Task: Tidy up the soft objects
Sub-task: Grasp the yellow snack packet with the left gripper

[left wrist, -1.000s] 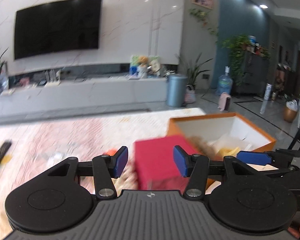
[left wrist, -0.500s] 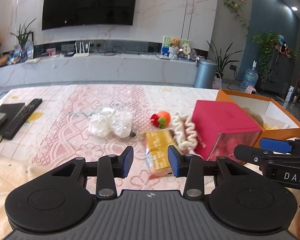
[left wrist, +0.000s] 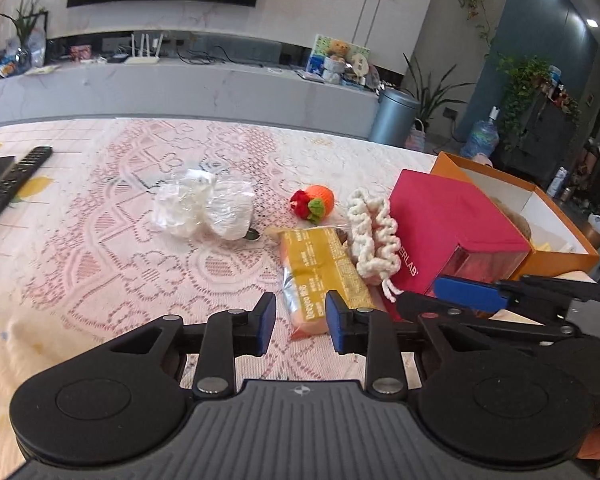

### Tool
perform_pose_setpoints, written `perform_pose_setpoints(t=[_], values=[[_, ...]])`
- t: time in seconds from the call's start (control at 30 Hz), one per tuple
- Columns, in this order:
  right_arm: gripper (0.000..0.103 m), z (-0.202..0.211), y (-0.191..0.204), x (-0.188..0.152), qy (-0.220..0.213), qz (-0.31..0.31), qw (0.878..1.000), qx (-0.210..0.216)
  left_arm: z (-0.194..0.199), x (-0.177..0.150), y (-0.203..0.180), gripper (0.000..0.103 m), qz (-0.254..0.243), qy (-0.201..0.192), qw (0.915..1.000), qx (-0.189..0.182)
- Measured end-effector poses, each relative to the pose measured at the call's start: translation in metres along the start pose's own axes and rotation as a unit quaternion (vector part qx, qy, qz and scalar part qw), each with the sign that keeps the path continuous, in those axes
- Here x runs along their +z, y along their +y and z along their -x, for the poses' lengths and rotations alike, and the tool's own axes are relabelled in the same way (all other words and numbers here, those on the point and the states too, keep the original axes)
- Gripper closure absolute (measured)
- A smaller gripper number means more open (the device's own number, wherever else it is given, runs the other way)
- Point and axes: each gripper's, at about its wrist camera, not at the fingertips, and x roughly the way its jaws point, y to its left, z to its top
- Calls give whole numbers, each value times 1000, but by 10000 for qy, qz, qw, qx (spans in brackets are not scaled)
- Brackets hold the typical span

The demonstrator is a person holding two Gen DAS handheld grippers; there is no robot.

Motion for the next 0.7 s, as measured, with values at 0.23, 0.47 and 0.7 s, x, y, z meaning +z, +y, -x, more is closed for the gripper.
perform_pose_setpoints(t=[0.23,0.47,0.7], values=[[68,-17,23,26,-150,1043,9931,-518,-10,22,9,70,-159,171,9997,4],[65,-51,25,52,136,1801,9796,-879,-28,37,18,70,-330,172,9992,-110],[56,-79,22,62,439,2315,9681,-854,-62,43,29,70,-56,329,9982,-500]])
